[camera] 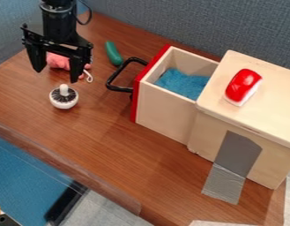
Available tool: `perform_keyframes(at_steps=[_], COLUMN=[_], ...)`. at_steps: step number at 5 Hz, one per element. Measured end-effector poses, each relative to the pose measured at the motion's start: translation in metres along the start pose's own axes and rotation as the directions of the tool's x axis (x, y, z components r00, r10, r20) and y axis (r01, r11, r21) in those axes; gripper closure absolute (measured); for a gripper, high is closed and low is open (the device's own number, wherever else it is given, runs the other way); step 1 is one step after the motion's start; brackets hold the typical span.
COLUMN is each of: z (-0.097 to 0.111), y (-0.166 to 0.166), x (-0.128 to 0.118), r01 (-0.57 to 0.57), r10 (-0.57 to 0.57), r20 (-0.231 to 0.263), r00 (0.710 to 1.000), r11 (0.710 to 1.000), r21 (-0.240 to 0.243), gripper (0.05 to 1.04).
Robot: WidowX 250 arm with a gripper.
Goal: Close the drawer
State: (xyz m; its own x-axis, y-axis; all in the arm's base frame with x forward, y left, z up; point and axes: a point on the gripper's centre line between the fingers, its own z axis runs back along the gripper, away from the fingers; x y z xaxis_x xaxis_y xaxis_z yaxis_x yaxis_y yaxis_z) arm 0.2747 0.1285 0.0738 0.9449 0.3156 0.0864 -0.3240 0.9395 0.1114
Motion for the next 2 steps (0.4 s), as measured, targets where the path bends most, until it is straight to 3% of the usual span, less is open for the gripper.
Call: perform_keyframes(at_steps=[1, 2], z=[-0.008, -0.015], y=[-0.002, -0.015], x=[-0.002, 0.017], r01=[0.0, 0.009], r10=[-0.001, -0.011], r20=[-0.029, -0.056], r00=[1.0, 0.998], r11=[1.0, 0.999], r21=[-0.006, -0.038], gripper=[0.082, 0.082])
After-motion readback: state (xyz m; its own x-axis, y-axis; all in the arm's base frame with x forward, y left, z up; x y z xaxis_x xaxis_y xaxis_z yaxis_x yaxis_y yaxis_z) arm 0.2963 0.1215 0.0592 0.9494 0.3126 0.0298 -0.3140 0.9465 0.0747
